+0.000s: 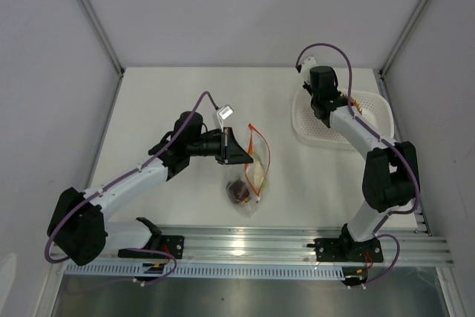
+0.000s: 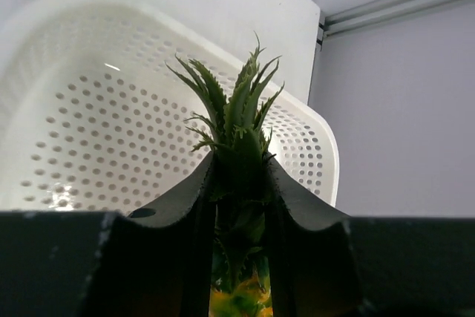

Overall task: Place the food in the zip-top bag and seal the zipper
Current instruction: Pick up the fake fruit from the bin.

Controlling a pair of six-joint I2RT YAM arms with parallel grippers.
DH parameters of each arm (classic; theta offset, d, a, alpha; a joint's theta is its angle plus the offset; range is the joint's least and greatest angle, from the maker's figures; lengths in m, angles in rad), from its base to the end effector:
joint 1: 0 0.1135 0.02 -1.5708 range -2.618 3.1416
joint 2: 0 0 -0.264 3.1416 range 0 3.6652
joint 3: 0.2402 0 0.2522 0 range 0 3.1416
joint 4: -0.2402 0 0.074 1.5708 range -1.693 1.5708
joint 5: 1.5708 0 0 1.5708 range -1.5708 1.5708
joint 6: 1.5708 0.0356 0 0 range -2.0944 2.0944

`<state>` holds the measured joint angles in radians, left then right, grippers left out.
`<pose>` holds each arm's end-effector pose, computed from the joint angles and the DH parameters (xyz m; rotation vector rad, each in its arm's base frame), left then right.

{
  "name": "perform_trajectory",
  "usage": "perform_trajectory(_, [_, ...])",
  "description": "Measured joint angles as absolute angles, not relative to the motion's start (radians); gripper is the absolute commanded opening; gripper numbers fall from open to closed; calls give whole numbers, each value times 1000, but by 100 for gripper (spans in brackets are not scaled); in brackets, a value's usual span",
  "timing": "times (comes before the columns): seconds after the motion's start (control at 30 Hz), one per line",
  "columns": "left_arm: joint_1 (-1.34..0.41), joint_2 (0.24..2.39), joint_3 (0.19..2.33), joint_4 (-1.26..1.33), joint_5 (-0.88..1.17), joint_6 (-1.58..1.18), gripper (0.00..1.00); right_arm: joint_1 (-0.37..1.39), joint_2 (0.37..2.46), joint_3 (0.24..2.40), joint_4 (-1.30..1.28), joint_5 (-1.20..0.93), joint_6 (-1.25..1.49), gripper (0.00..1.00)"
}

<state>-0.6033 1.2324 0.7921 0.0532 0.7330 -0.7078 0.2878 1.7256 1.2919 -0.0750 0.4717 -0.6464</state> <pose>0.2109 -0.1743 0.2745 0.4376 2.1556 -1.5209 0.3886 0.0982 0.2744 -0.6726 1.9840 -0.7078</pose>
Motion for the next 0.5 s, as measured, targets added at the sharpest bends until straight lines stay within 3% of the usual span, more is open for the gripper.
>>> perform_trajectory(0.27, [-603, 1254, 859, 39, 765, -709, 1, 404, 1576, 1475, -307, 466, -301, 0])
perform_trajectory(0.5, [-603, 1255, 875, 11, 762, -709, 1, 627, 1301, 1397, -312, 249, -37, 0])
